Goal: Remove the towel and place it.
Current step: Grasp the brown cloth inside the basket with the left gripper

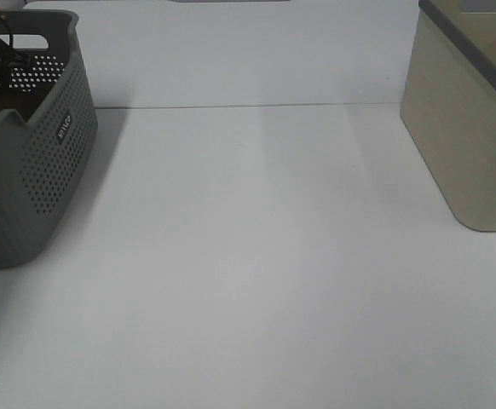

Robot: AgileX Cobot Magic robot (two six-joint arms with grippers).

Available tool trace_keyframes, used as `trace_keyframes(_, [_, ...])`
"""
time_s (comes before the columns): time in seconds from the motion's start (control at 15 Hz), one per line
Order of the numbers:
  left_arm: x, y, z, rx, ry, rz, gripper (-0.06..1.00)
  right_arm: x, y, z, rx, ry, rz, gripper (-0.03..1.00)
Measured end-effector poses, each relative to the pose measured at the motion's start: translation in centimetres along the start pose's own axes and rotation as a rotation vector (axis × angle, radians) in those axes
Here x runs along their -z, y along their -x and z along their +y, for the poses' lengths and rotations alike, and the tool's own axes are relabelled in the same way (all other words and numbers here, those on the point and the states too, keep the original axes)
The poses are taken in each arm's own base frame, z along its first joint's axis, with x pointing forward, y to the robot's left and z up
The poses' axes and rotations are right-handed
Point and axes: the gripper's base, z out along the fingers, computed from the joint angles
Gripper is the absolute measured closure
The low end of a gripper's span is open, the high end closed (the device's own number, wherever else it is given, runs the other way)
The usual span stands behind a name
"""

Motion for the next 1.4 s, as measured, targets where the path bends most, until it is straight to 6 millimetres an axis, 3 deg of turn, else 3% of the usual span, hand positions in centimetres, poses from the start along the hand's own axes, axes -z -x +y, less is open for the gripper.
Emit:
trace_keyframes(0.2, [0.0, 0.1, 0.0, -0.004, 0.002, -0.007, 0.43, 0.0, 0.0, 0.0, 0.000, 0.000, 0.000, 0.29])
trace_keyframes(0.53, [-0.3, -0.2, 1.3, -0.017, 0.032, -0.002, 0.44, 0.0, 0.0, 0.0, 0.000, 0.000, 0.000, 0.29])
trace_keyframes(0.87, [-0.5, -0.1, 1.2, -0.030, 0.024, -0.019, 0.46, 0.0, 0.0, 0.0, 0.000, 0.000, 0.000, 0.29])
trace_keyframes(1.13, [-0.9, -0.5, 1.1, -0.035, 0.023, -0.001, 0.69, 0.0, 0.0, 0.0, 0.000, 0.000, 0.000, 0.29])
trace_keyframes(1.27, [-0.9, -0.5, 1.2, -0.057, 0.028, 0.000, 0.89, 0.0, 0.0, 0.0, 0.000, 0.000, 0.000, 0.29])
trace_keyframes(1.4, [-0.9, -0.5, 1.2, -0.073, 0.029, 0.005, 0.94, 0.0, 0.0, 0.0, 0.000, 0.000, 0.000, 0.29])
